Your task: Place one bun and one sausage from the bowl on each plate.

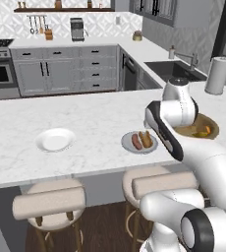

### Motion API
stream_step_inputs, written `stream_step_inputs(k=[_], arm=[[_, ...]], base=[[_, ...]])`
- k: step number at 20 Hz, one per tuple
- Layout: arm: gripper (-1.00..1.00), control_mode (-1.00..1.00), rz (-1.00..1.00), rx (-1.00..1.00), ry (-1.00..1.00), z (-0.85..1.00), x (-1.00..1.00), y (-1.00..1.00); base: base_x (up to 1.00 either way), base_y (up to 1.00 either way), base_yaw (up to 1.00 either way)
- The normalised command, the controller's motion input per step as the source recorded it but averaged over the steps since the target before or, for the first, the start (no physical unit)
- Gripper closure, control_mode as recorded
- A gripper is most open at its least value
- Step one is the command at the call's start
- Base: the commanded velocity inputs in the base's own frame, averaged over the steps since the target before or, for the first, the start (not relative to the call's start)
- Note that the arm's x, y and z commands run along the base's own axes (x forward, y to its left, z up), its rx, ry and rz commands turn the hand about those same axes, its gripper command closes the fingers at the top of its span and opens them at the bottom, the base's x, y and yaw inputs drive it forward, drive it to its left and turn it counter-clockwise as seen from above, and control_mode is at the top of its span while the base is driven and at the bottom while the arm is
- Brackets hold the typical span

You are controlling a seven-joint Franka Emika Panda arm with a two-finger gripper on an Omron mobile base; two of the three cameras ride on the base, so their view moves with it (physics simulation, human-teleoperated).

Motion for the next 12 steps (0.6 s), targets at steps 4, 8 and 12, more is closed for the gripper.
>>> stream_step_inputs(k=[4,8,12], arm=[[1.00,1.00,0.00,0.00,0.00,0.00,0.00,0.00],[1.00,1.00,0.00,0.00,0.00,0.00,0.00,0.00],[1.00,1.00,0.00,0.00,0.00,0.00,0.00,0.00]], base=[[-0.10,1.00,0.00],[0.03,1.00,0.00],[0.15,1.00,0.00]])
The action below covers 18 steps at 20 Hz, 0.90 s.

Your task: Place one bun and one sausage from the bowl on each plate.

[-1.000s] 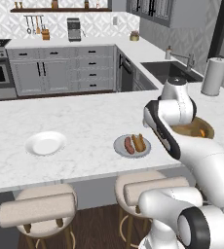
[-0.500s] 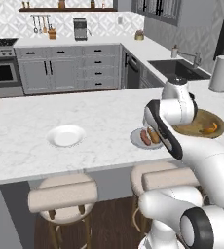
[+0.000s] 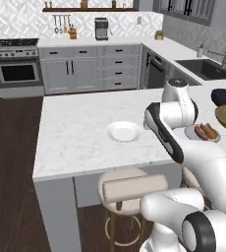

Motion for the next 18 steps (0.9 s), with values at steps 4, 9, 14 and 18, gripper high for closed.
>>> stream_step_inputs(k=[4,9,14,18], arm=[[1.00,1.00,0.00,0.00,0.00,0.00,0.00,0.00],[1.00,1.00,0.00,0.00,0.00,0.00,0.00,0.00],[1.00,-1.00,0.00,0.00,0.00,-0.05,0.48,0.17],[1.00,-1.00,0.00,0.00,0.00,-0.24,1.00,0.23]], base=[[0.38,0.77,0.00],[0.50,0.05,0.00],[0.16,0.01,0.00],[0.00,0.00,0.00]])
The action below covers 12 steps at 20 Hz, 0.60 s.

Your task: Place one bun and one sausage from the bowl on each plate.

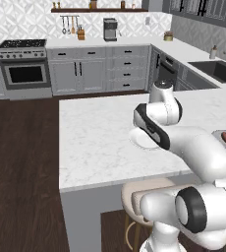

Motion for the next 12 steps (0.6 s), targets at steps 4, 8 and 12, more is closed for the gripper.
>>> stream_step_inputs(k=[4,8,12], arm=[[1.00,-1.00,0.00,0.00,0.00,-0.50,1.00,0.00],[1.00,-1.00,0.00,0.02,0.00,-0.75,0.86,0.00],[1.00,-1.00,0.00,0.04,0.00,-0.81,0.60,-0.02]], base=[[0.00,0.00,0.00],[0.00,0.00,0.00],[0.00,0.00,0.00]])
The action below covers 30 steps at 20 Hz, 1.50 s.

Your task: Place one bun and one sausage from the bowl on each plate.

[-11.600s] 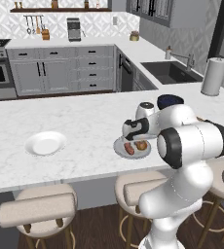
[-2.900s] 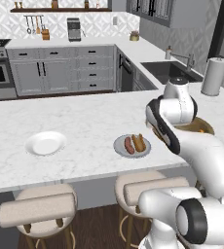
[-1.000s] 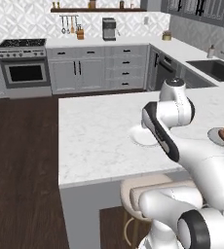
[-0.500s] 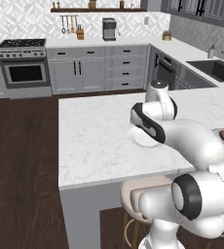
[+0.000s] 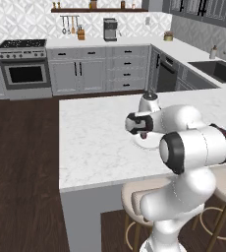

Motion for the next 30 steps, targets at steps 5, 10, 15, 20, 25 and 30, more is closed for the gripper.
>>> stream_step_inputs(k=[5,10,15,20,25,30], arm=[[1.00,-1.00,0.00,0.05,0.00,-0.37,0.45,-0.21],[1.00,-1.00,0.00,0.01,0.00,-0.42,0.25,-0.10],[-1.00,-1.00,0.00,0.00,0.00,-0.13,0.09,0.00],[-1.00,-1.00,0.00,0.00,0.00,0.00,0.01,0.00],[-1.00,-1.00,0.00,0.00,0.00,0.00,0.00,0.00],[-1.00,-1.00,0.00,0.00,0.00,0.44,-0.31,0.00]], base=[[0.00,0.00,0.00],[0.00,0.00,0.00],[0.00,0.00,0.00],[0.00,0.00,0.00],[0.00,0.00,0.00],[0.00,0.00,0.00]])
